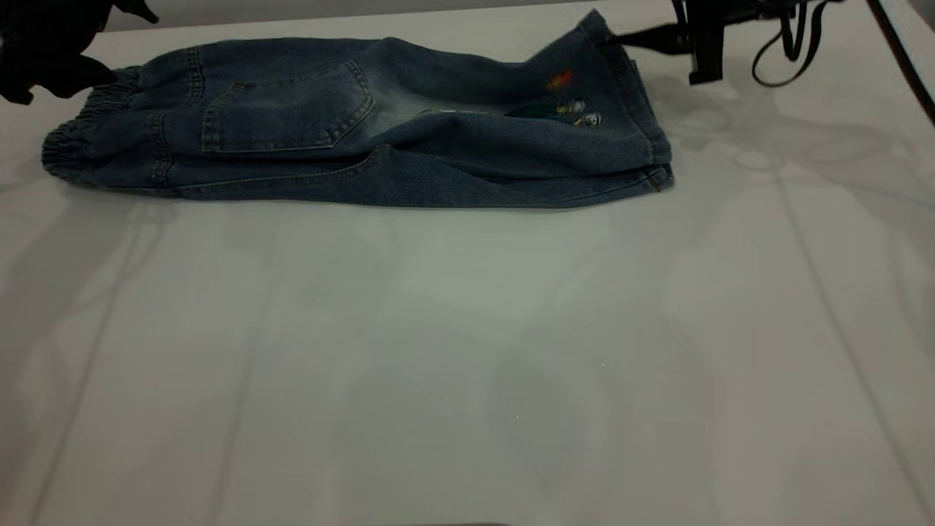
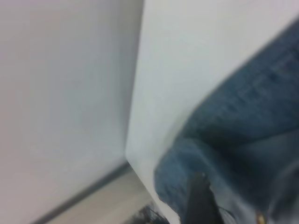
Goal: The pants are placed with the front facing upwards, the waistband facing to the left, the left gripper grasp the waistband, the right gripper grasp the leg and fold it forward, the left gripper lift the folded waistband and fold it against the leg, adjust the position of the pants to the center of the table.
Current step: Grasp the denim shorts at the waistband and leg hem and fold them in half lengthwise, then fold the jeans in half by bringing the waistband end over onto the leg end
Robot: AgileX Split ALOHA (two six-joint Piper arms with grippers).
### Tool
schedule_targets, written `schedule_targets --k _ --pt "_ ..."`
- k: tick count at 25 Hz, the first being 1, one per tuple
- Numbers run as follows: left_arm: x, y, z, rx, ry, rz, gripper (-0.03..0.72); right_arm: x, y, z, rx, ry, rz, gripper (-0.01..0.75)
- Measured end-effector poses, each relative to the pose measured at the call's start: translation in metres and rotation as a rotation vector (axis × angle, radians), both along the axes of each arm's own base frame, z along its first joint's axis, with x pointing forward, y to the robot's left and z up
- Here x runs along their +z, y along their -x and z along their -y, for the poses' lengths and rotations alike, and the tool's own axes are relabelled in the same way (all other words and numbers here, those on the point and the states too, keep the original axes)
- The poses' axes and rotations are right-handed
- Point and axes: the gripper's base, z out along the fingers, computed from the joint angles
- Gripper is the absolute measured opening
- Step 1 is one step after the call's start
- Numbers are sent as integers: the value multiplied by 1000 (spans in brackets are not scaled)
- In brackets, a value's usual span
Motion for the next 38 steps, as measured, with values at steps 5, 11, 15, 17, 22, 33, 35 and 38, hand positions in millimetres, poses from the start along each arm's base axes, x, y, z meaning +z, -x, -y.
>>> schedule_targets --k 5,11,15,17,22,33,35,38 --pt "22 6 3 -165 -182 9 527 2 -3 8 -26 -19 -8 386" --pt "51 16 -6 -213 -431 -38 517 15 3 0 133 -83 115 386" --pt "62 20 -11 -197 -494 -48 504 21 8 -5 252 -63 260 386" --pt "63 20 -11 -220 -525 -45 490 23 10 -7 301 -50 319 386" --pt "68 20 -1 -384 -592 23 464 24 15 -9 396 7 440 386" --pt "70 28 14 -544 -502 27 463 30 39 -9 860 561 386 386" --pt "69 29 15 -537 -468 18 463 40 39 -8 873 640 382 386" --pt "68 31 18 -559 -440 17 463 55 40 -8 868 666 392 386"
